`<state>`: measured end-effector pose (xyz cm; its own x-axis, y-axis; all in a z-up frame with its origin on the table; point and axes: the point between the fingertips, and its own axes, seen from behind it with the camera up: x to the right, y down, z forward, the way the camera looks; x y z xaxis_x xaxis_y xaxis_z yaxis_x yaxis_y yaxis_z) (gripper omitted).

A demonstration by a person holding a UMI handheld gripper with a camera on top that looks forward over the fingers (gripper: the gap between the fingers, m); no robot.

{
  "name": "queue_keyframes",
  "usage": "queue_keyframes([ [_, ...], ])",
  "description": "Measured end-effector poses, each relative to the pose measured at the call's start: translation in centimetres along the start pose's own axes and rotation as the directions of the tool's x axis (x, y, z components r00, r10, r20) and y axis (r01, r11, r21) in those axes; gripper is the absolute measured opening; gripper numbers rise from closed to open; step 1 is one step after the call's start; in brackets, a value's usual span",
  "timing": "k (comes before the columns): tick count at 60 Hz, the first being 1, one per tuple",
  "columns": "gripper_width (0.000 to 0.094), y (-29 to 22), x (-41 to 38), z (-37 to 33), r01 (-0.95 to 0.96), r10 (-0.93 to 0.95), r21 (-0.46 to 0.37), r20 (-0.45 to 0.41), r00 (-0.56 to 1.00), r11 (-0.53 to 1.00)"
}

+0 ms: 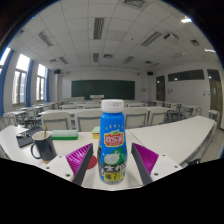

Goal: Pour water

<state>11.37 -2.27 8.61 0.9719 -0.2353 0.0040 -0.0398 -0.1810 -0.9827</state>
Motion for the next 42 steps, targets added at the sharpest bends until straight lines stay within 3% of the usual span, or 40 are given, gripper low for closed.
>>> queue_keyframes([
  [5, 0.08, 0.5, 0.2, 1.5, -0.041, 0.041, -0.007, -0.007, 0.999, 0.999],
  [7, 0.0733, 1.1, 0.0, 2.1, -0.057, 0.057, -0.015, 0.009, 0.998, 0.998],
  [9, 0.0589, 1.7, -0.6, 2.3, -0.081, 0.082, -0.029, 0.04, 0.996, 0.996],
  [20, 0.0409, 1.0, -0.6, 2.9, -0.022, 0.02, 0.058, 0.04, 0.999, 0.998],
  [29, 0.0388, -0.4, -1.2, 2.5, 0.144, -0.146, 0.056, 0.038, 0.989, 0.988],
  [33, 0.0388, -3.0, -1.5, 2.8, 0.298, -0.298, 0.09, -0.006, 0.954, 0.95],
  [38, 0.0388, -6.6, -4.5, 3.6, 0.539, -0.538, 0.113, -0.043, 0.842, 0.834],
  [42, 0.0388, -8.4, -7.4, 4.5, 0.748, -0.746, 0.146, -0.082, 0.661, 0.648],
])
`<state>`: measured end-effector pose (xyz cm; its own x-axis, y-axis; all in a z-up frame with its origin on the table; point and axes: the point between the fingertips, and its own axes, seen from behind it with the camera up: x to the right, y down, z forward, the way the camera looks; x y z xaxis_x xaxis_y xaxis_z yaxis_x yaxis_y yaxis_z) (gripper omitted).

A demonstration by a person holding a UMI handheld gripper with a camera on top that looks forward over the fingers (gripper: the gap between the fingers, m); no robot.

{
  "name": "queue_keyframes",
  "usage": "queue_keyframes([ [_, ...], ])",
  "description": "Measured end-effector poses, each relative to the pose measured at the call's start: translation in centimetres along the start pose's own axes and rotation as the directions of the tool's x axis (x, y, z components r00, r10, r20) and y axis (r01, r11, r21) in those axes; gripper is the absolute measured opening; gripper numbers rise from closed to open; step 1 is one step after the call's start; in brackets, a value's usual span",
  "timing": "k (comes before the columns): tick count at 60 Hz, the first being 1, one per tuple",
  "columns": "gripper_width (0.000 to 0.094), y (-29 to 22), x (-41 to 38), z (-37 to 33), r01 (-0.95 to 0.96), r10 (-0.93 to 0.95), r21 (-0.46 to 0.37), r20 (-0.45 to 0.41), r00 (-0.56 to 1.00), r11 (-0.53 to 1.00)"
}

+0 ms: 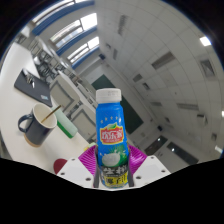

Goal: Pour water

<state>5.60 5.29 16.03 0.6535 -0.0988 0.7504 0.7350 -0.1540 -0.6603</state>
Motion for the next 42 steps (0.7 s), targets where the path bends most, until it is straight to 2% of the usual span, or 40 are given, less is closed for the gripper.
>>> queue_keyframes([
  [3, 0.0393, -2.4, 1.1, 0.1, 0.299, -0.298, 0.029, -0.038, 0.954, 0.954],
  [7, 0.0395, -5.2, 1.7, 0.4, 0.637, -0.628, 0.032, -0.131, 0.767, 0.77],
  [9, 0.0395, -6.5, 1.7, 0.7, 0.752, -0.741, 0.043, -0.143, 0.656, 0.658],
  [13, 0.0396, -7.4, 0.6, 0.8, 0.86, -0.841, 0.034, -0.191, 0.505, 0.509],
  [21, 0.0395, -8.8, 1.0, 0.3, 0.965, -0.943, 0.038, -0.207, 0.262, 0.26],
  [26, 0.0396, -8.9, -0.6, 1.2, 0.986, -0.958, 0.033, -0.235, 0.166, 0.163],
  [33, 0.0396, -8.3, -0.8, 1.9, 0.98, -0.963, 0.045, -0.184, 0.199, 0.194],
  [39, 0.0396, -8.9, 0.1, 1.8, 0.979, -0.957, 0.033, -0.204, 0.205, 0.203],
  [42, 0.0395, -9.3, 0.8, 1.6, 0.966, -0.941, 0.036, -0.221, 0.257, 0.255],
])
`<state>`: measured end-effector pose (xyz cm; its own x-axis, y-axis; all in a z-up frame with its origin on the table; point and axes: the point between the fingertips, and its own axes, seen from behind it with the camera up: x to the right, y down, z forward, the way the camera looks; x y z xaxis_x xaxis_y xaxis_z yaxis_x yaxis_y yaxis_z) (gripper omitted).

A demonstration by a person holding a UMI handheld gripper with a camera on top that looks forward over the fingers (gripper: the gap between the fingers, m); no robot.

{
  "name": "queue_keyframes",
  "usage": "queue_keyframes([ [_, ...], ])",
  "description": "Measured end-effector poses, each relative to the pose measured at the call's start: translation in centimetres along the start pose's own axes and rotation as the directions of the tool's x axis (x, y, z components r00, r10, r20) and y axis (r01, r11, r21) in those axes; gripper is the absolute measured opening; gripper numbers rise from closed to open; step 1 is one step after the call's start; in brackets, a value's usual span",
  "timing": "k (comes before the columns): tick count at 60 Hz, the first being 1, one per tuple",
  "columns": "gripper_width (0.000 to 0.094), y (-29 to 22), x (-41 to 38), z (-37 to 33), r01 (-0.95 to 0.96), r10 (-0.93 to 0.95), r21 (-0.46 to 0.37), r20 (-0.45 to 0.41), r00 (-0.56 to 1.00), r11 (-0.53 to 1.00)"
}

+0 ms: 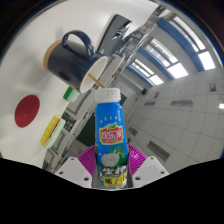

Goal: Pour water

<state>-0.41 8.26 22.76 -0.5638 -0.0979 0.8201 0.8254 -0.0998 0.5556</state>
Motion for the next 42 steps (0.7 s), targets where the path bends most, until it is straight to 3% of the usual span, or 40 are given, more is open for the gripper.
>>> queue_keyframes([
  [5, 0.0397, 1.4, 1.2, -0.1, -0.243, 0.241, -0.032, -0.038, 0.97, 0.97],
  [9, 0.0396, 2.7, 1.1, -0.7, -0.517, 0.513, -0.054, -0.074, 0.855, 0.854],
  [16, 0.0398, 3.3, -0.7, -2.7, -0.906, 0.901, -0.04, -0.099, 0.423, 0.422],
  [19, 0.0398, 2.7, -2.5, -2.0, -0.984, 0.986, -0.069, -0.028, 0.166, 0.163],
  [26, 0.0403, -2.6, -5.7, -2.6, -0.902, 0.9, -0.093, 0.078, -0.429, -0.422],
  [29, 0.0404, -2.9, -7.2, -2.5, -0.816, 0.813, -0.134, 0.089, -0.575, -0.563],
  [35, 0.0404, -5.4, -10.9, -3.4, -0.72, 0.721, -0.164, 0.065, -0.69, -0.674],
  [38, 0.0404, -4.8, -11.9, -2.3, -0.738, 0.742, -0.23, 0.089, -0.665, -0.634],
  [42, 0.0404, -5.0, -12.6, -2.1, -0.768, 0.774, -0.25, 0.094, -0.626, -0.59],
])
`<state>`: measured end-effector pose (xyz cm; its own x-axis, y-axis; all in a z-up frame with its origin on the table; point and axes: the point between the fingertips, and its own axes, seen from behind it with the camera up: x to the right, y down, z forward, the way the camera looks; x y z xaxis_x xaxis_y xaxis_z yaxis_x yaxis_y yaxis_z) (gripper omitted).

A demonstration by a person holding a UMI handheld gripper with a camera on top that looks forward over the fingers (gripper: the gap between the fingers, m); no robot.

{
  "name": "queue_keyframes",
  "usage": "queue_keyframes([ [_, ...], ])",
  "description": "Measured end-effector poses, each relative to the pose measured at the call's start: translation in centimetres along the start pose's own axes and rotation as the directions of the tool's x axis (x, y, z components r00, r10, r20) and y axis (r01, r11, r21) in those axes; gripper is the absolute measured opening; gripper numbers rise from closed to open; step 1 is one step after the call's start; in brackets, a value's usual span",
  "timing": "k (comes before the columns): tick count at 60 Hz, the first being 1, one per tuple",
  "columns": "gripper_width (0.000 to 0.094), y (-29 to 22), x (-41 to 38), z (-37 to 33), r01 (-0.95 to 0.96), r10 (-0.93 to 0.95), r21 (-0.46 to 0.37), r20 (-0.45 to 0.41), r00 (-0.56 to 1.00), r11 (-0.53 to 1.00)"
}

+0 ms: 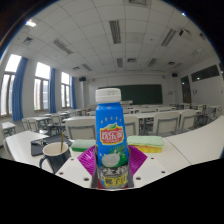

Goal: Pour water

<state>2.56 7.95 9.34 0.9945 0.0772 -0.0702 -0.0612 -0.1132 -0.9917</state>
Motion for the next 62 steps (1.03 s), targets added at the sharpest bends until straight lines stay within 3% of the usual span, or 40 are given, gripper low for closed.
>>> queue_keyframes([
  [4, 0.0409, 1.7, 0.3, 0.3, 0.027, -0.028, -0.049, -0.005, 1.0, 0.998],
  [12, 0.041, 1.8, 0.2, 0.3, 0.014, -0.013, -0.055, 0.007, 1.0, 0.998],
  [15, 0.0454, 1.2, 0.2, 0.6, 0.002, -0.002, -0.056, 0.003, 1.0, 0.998],
  [22, 0.0605, 2.3, 0.3, 0.0, -0.008, 0.007, -0.08, -0.007, 1.0, 0.997],
  [26, 0.086, 1.0, 1.7, -0.4, -0.02, 0.016, -0.069, -0.051, 0.999, 0.997],
  [29, 0.0853, 0.1, 2.0, -1.1, -0.039, 0.038, -0.022, -0.076, 0.996, 0.999],
  [34, 0.084, 0.0, 0.5, -3.6, -0.077, 0.077, 0.011, -0.029, 0.997, 0.997],
  [52, 0.0842, 1.4, -3.2, -11.8, -0.104, 0.104, 0.009, 0.048, 0.993, 0.995],
  [62, 0.0841, 2.6, -3.3, -12.2, -0.071, 0.071, -0.02, 0.006, 0.997, 0.997],
])
